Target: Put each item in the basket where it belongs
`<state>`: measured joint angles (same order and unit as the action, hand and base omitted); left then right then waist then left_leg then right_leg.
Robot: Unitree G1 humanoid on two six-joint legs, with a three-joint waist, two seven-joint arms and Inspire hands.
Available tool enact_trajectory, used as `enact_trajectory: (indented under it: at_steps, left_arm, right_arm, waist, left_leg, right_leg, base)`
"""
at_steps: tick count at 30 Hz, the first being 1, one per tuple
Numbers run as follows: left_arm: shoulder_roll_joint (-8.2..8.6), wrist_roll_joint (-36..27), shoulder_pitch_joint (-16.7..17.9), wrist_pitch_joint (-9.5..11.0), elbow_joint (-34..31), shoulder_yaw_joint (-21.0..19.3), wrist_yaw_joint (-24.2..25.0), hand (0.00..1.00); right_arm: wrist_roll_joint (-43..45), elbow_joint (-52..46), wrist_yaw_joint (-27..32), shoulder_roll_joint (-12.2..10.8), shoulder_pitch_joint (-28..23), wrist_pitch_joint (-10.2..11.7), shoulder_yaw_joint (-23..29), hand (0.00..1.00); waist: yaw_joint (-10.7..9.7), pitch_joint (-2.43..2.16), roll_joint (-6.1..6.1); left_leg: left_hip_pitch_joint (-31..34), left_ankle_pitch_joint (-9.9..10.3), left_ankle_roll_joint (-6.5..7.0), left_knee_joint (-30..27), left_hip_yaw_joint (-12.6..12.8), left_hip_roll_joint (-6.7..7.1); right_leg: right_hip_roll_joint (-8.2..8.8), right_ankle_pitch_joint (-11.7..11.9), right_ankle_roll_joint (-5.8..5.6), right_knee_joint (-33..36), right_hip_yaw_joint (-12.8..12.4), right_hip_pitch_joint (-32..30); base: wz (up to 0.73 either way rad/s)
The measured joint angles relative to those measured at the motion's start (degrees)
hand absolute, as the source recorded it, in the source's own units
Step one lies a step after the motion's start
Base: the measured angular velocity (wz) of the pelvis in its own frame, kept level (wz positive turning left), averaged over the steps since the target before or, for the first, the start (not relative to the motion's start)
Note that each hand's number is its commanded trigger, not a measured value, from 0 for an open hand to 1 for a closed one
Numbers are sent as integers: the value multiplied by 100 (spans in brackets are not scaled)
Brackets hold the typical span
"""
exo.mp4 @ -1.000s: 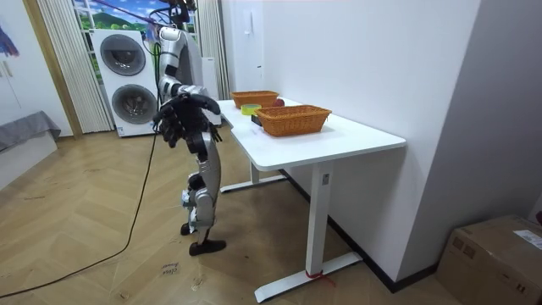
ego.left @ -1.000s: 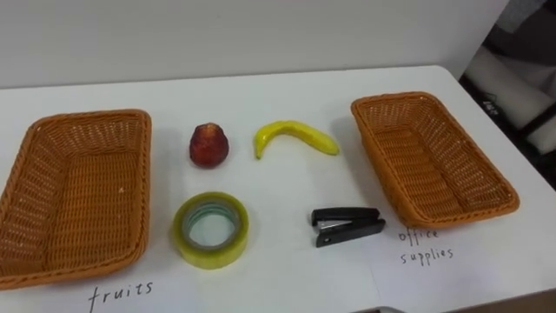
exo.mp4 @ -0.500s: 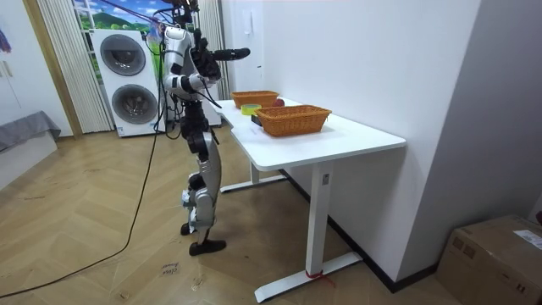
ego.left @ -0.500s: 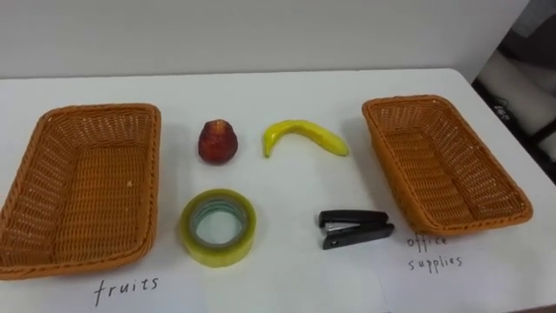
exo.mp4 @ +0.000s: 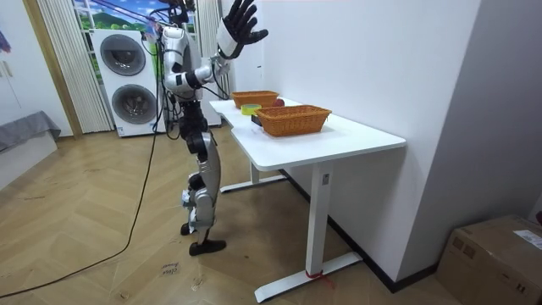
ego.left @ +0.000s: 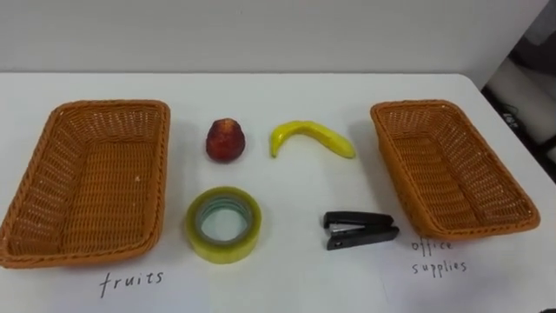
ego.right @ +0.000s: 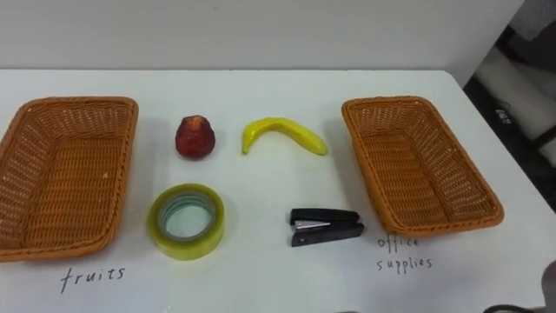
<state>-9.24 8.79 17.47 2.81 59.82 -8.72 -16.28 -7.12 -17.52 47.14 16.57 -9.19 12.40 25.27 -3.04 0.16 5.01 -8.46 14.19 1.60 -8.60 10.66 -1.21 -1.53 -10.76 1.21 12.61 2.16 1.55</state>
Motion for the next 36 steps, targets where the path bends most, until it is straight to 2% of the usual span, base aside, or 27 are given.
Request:
enact_trajectory:
  at_steps: [5,9,12,17,19,21,27,36]
  left_arm:
    - [9,360,-9,-36,-3,-7,16,0]
    - [15,595,-11,-62,-4,-15,19,0]
    - [29,597,-12,-102,24,-16,18,0]
    - [26,597,-50,-103,93,-16,27,0]
    - [21,599,-55,-102,90,-23,31,0]
    - [16,600,-53,-103,90,-86,55,0]
    - [7,596,-85,-103,90,-115,65,0]
    - [5,675,-123,-144,187,-121,124,0]
  right_arm:
    - [985,-104,-454,2,140,-15,-154,0]
    - [1243,-160,-851,7,158,-156,-180,0]
    - [1439,-158,-1170,19,248,-242,-328,0]
    - [1621,-131,-1846,73,403,-249,-627,0]
    - [1622,-124,-2115,73,403,-261,-658,0]
    - [1666,-121,-2394,97,403,-349,-720,0]
    - [1676,8,-3053,169,402,-465,-1091,0]
    - [1902,61,-3663,174,402,-616,-1120,0]
  waist:
    - [50,1,1]
    - [176,-15,2]
    - [189,-31,2]
    - [183,-22,13]
    - [185,-4,32]
    - [223,8,57]
    - [285,7,51]
    - [354,1,47]
  left_leg:
    - [-22,0,0,0,-3,-3]
    - [-20,0,0,-5,-2,-6]
    - [-23,0,0,-4,-4,-17]
    - [-8,0,0,-5,-26,-22]
    - [-20,-1,1,-4,-47,-20]
    - [-24,-1,1,3,-43,-21]
    - [-24,-1,1,0,-44,-25]
    - [-13,-1,1,-5,-73,-27]
  right_leg:
    - [-2,20,-2,-1,-1,46]
    - [-11,64,2,-9,15,73]
    - [-10,65,2,-9,38,61]
    - [19,67,5,-7,129,98]
    - [31,68,4,-13,156,123]
    - [33,68,4,-13,167,128]
    - [40,71,7,-12,176,132]
    - [41,72,7,-11,202,131]
  base:
    - [0]
    - [0]
    - [0]
    - [3]
    - [7]
    - [0]
    - [0]
    - [0]
